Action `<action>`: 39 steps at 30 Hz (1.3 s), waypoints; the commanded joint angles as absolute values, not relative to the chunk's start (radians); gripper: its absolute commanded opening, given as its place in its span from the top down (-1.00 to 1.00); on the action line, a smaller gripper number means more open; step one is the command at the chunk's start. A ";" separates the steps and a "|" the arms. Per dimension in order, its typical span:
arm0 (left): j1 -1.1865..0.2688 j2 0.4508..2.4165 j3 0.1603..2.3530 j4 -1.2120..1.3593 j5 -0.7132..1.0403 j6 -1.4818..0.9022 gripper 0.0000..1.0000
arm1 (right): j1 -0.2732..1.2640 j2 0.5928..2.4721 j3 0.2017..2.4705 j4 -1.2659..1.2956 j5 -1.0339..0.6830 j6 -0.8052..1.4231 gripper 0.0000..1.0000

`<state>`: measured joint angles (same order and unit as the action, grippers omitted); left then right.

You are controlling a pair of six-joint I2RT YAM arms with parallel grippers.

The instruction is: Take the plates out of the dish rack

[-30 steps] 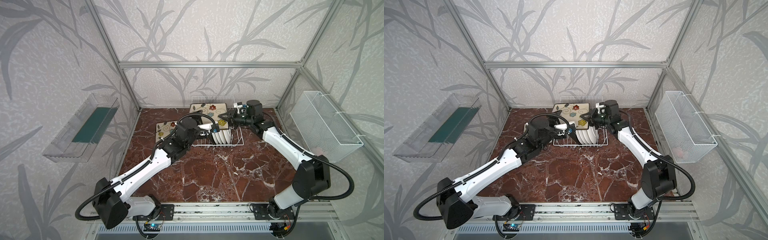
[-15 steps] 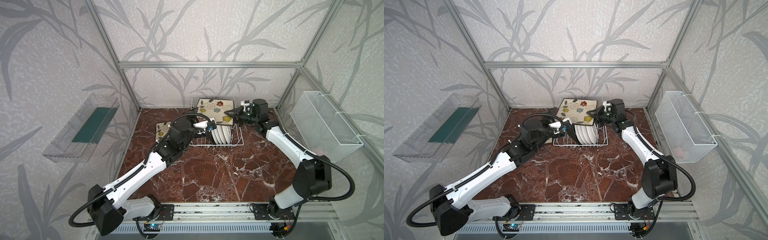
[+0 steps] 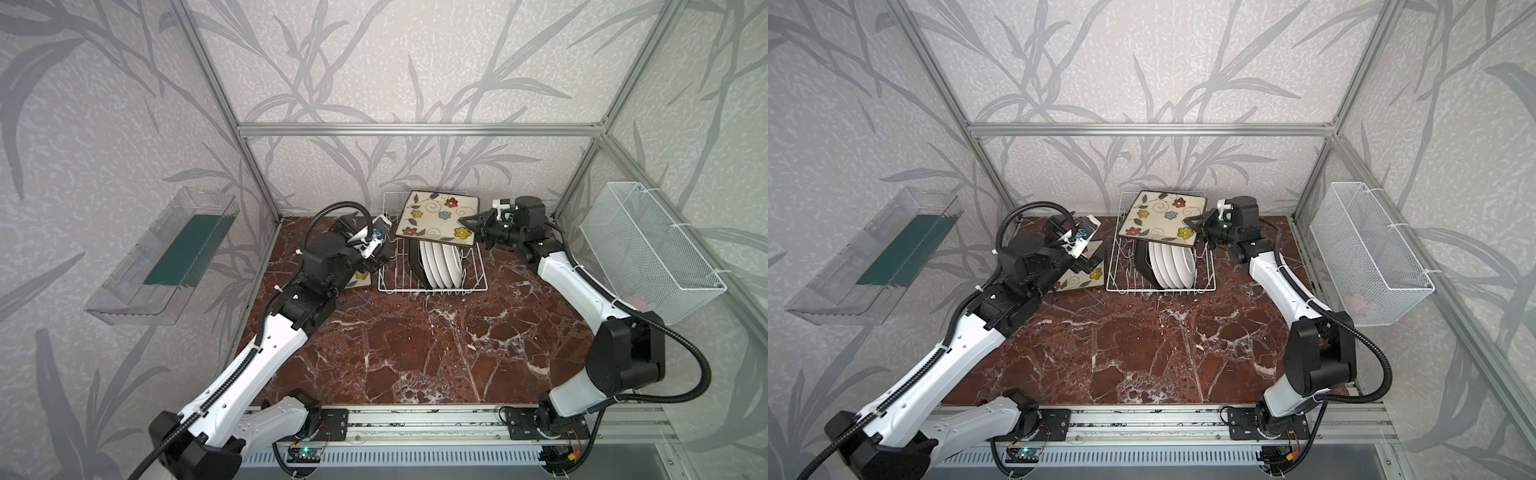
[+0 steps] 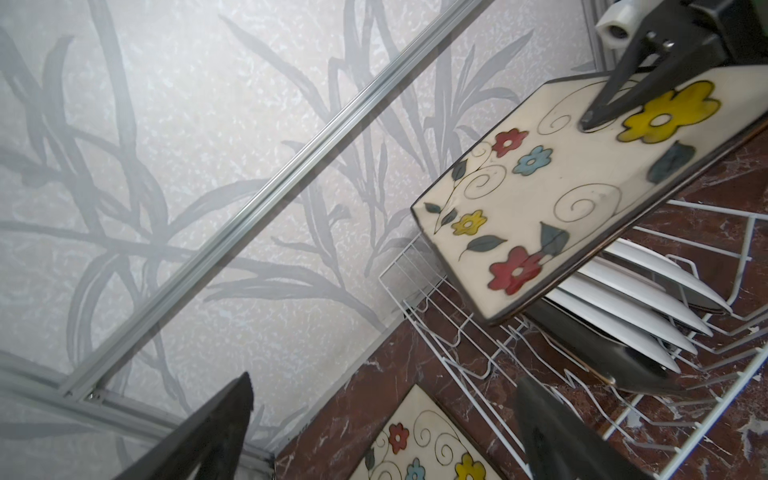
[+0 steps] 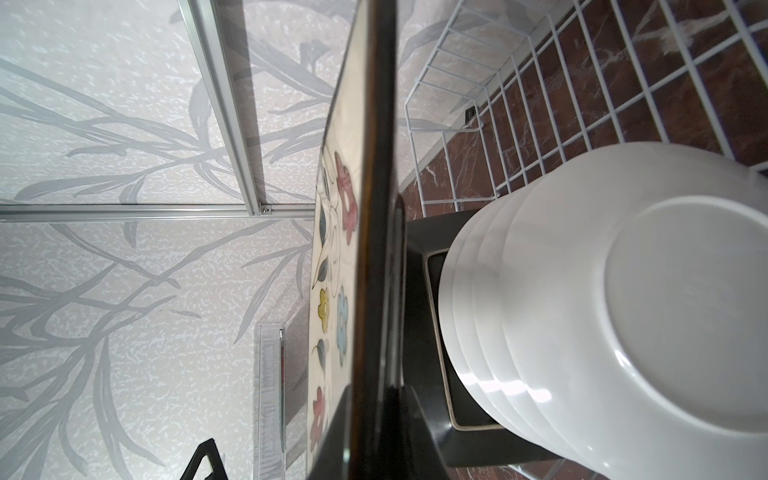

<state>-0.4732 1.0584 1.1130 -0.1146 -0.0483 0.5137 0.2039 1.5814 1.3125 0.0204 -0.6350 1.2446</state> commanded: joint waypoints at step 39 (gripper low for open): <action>-0.226 1.566 1.593 -0.415 0.818 -0.501 -0.98 | 0.177 1.494 1.247 0.461 -0.875 1.209 1.00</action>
